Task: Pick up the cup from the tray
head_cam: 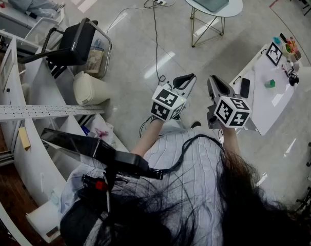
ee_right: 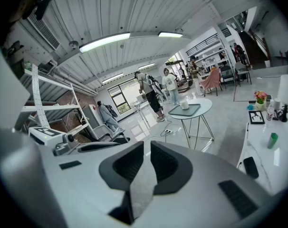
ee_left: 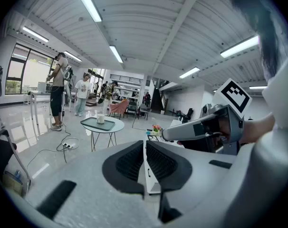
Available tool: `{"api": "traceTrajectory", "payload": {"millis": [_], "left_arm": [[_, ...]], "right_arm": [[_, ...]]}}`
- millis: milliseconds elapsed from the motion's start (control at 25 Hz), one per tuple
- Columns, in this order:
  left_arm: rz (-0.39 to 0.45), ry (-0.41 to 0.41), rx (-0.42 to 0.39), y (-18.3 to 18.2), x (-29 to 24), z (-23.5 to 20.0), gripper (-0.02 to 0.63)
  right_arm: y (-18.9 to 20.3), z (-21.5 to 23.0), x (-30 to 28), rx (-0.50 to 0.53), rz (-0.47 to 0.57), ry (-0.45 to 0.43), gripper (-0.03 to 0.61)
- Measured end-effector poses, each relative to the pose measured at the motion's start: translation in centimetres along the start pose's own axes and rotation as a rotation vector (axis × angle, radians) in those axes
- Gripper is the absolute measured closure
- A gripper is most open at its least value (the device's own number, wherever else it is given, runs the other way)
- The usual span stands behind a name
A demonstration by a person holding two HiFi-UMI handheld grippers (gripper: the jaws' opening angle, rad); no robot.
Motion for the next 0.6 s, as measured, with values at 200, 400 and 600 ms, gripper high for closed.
{"api": "traceTrajectory", "payload": {"millis": [200, 400, 600], "left_arm": [[0.007, -0.008, 0.003, -0.1, 0.3, -0.9, 0.581], [0.013, 0.008, 0.003, 0.1, 0.4, -1.9, 0.581], [0.005, 0.031, 0.022, 0.9, 0.3, -2.6, 0.581]], "right_arm": [[0.2, -0.3, -0.6, 0.000, -0.008, 0.001, 0.515], [0.4, -0.9, -1.1, 0.005, 0.025, 0.022, 0.514], [1.1, -1.4, -1.3, 0.014, 0.031, 0.042, 0.514]]}}
Point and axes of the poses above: the fingertips, and each gripper's own axes: x backward along the fingers, z to its right, y out of its underside, the point moved 8 cm from there along x, backward along the fingers, and after that the axes turned 4 degrees about y, right-handed, at the moved point
